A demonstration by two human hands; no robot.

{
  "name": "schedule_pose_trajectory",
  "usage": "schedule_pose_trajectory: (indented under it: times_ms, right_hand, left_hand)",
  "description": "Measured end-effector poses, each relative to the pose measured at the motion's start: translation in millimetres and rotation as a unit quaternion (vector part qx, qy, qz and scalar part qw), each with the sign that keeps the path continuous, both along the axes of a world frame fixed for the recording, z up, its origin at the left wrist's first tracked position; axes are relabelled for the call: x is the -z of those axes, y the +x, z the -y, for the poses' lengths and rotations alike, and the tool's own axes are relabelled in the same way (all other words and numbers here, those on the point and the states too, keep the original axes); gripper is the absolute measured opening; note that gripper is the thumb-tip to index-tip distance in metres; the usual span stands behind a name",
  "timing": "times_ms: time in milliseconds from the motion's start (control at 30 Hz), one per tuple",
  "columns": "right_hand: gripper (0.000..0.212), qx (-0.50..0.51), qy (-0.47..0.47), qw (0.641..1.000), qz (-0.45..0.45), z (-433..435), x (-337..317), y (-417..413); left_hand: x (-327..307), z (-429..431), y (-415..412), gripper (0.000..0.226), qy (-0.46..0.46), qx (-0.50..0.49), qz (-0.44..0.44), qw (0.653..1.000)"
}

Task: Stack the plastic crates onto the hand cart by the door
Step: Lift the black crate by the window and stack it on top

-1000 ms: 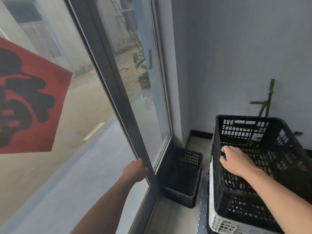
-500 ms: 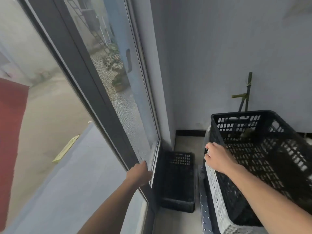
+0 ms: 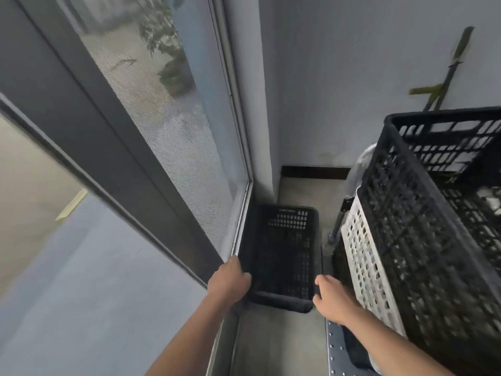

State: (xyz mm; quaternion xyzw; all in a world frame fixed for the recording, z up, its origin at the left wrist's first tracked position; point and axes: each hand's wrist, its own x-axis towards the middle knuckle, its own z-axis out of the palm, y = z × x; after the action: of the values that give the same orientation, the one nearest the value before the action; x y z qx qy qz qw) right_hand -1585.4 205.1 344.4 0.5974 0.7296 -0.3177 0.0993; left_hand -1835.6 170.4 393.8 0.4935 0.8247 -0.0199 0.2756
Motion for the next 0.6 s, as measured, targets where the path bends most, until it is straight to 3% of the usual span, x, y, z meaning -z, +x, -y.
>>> schedule_pose_trajectory:
  times_ms: [333, 600]
  right_hand:
    - [0.033, 0.068, 0.001, 0.997, 0.030, -57.6, 232.6, -8.4]
    - [0.064, 0.158, 0.127, 0.976, 0.083, -116.2, 370.8, -13.7]
  left_hand:
    - [238.5, -54.1, -19.5, 0.014, 0.022, 0.000, -0.033, 0.999]
    - [383.3, -95.9, -35.4, 0.016, 0.042, 0.039, -0.066, 0.996]
